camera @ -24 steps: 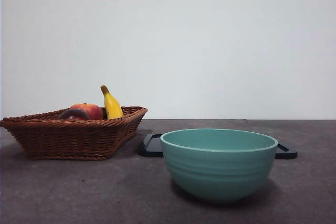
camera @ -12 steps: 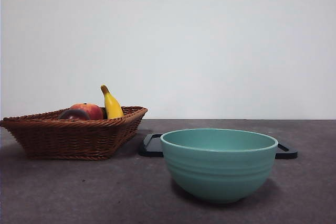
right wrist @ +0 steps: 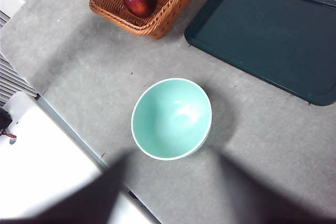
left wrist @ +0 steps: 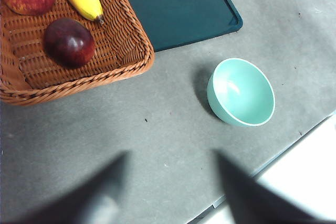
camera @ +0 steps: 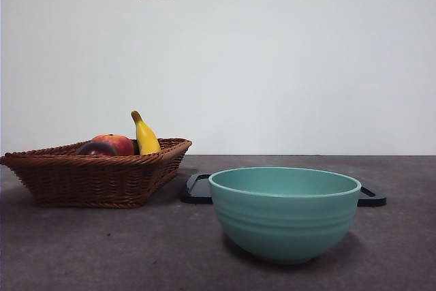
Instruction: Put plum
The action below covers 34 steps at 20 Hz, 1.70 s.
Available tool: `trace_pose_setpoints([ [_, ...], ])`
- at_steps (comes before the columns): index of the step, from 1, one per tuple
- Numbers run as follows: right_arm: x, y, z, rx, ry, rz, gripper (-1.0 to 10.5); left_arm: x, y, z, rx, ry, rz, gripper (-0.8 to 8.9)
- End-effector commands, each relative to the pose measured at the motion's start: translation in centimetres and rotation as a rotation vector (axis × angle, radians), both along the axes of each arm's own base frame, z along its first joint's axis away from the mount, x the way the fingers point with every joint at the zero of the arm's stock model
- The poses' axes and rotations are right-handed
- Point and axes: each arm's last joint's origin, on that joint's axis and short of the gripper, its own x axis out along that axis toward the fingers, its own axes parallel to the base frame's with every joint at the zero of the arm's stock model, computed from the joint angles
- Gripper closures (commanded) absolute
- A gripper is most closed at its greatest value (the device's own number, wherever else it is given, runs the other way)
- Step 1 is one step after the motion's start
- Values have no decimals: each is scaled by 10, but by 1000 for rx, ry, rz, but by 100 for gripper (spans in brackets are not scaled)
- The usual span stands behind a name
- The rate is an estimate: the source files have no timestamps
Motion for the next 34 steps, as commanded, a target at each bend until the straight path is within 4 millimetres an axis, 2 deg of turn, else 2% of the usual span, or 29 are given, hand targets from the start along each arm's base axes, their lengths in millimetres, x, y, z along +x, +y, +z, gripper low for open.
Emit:
trace_pose_setpoints([
  [1, 1, 0, 5, 6, -13, 0, 471, 0, 0, 7, -3, -29, -8, 345],
  [7, 1, 1, 5, 11, -13, -5, 471, 2, -1, 8, -12, -36, 4, 346],
  [12, 2, 1, 6, 15, -20, -7, 471, 24, -3, 12, -62, -66, 74, 348],
  [16, 2, 1, 6, 15, -20, -8, 471, 57, -14, 11, 9, -20, 108, 350],
  [23, 2, 1, 6, 16, -18, -9, 472, 130, -52, 11, 220, 24, 145, 355],
  [25, 2, 1, 6, 16, -18, -9, 472, 150, -61, 2, 266, 51, 139, 355],
  [28, 2, 1, 6, 16, -18, -9, 471, 174, -72, -24, 337, 109, 123, 355],
  [34, 2, 1, 6, 16, -18, -9, 472, 207, -82, -68, 387, 180, 101, 354],
])
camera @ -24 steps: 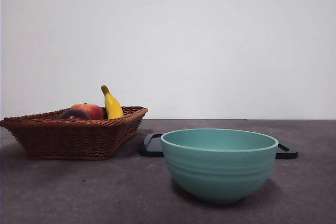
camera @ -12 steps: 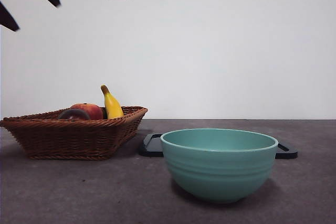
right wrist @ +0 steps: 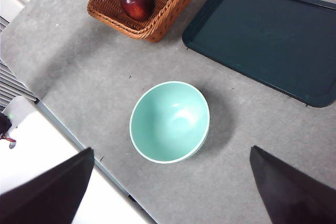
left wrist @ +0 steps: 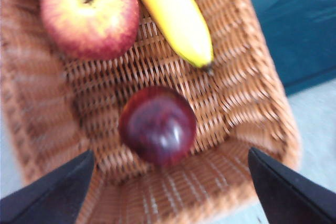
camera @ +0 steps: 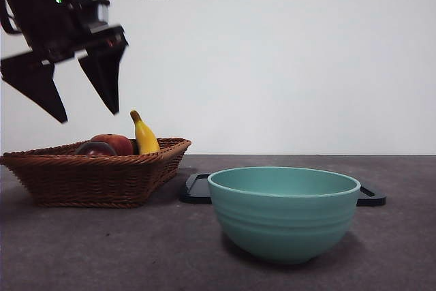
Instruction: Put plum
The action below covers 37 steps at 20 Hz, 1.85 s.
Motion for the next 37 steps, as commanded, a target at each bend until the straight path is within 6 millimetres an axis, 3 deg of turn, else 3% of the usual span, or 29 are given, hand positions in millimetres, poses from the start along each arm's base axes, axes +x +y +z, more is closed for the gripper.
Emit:
trace_pose_setpoints([
  [1, 1, 1, 5, 9, -14, -3, 472, 12, -4, -8, 23, -11, -14, 354],
  [8, 1, 1, 5, 10, -17, -3, 472, 28, -9, -36, 48, 27, -37, 354],
  [19, 2, 1, 6, 11, -22, -3, 472, 36, -13, -54, 55, 52, -40, 357],
  [25, 2, 1, 6, 11, -21, -3, 472, 34, -13, -55, 60, 73, -39, 565],
  [28, 2, 1, 6, 11, -21, -3, 472, 34, -13, -55, 60, 73, -39, 578],
  [32, 1, 1, 6, 11, -21, -3, 472, 29, -15, -43, 34, 46, -45, 578],
  [37, 2, 1, 6, 11, -22, -3, 472, 3, -21, 7, -33, -83, -98, 578],
])
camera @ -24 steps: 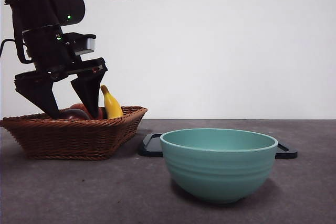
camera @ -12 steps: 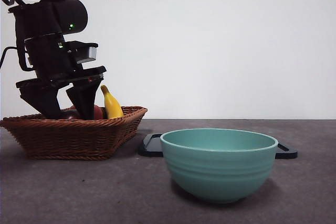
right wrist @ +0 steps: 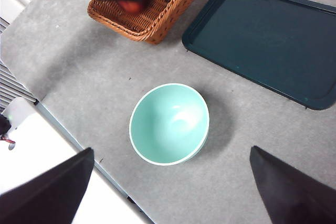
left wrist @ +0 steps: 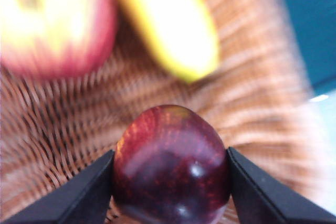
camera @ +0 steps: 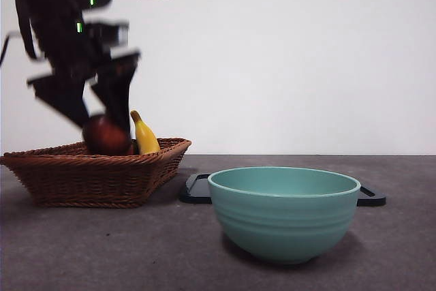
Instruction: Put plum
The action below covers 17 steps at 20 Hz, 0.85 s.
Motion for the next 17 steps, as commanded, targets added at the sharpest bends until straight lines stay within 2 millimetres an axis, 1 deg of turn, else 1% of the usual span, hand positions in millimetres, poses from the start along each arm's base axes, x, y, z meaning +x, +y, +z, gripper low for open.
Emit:
trace_pose_setpoints([
  [1, 1, 1, 5, 10, -14, -3, 472, -17, -6, 33, -59, -78, -48, 578],
  [3, 1, 1, 5, 10, -14, -3, 472, -38, -14, 55, -105, -124, -109, 578],
  [5, 1, 1, 5, 9, -15, -3, 472, -60, -25, 72, -150, -152, -188, 578],
  [7, 1, 0, 5, 9, -14, -4, 472, -79, -40, 83, -184, -176, -276, 578],
  [8, 1, 0, 5, 9, -15, -4, 472, -87, -49, 85, -192, -180, -318, 578],
  [10, 1, 0, 5, 9, -15, -4, 472, -98, -68, 82, -195, -168, -395, 578],
  [12, 1, 0, 5, 9, -14, -4, 472, -107, -88, 75, -191, -147, -465, 578],
  [17, 1, 0, 5, 9, -14, -5, 472, -114, -131, 47, -170, -97, -583, 578],
])
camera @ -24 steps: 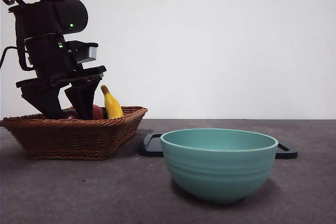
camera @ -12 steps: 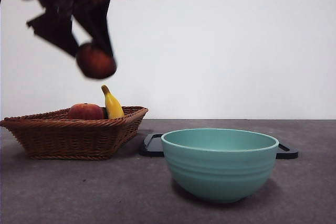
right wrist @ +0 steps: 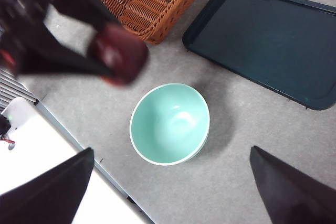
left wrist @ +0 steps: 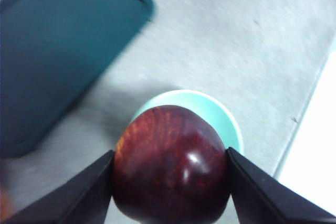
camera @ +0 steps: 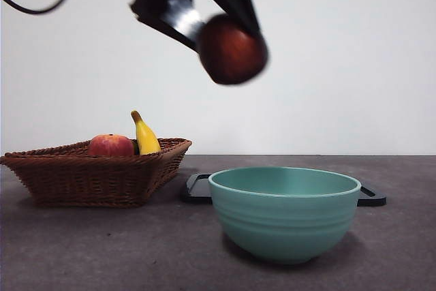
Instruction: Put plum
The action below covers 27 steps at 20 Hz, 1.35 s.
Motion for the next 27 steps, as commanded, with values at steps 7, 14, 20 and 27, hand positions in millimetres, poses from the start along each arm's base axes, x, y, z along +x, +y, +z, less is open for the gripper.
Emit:
trace_pose_setpoints([
  [7, 1, 0, 5, 9, -14, -5, 472, 3, -60, -68, 153, 10, -146, 578],
  [14, 1, 1, 5, 9, -14, -4, 472, 3, -78, -106, 283, -21, -182, 578],
  [20, 1, 0, 5, 7, -15, -5, 472, 0, -83, -115, 297, -11, -198, 556],
  [27, 1, 0, 5, 4, -15, -8, 472, 0, -83, -108, 290, -11, -191, 408],
])
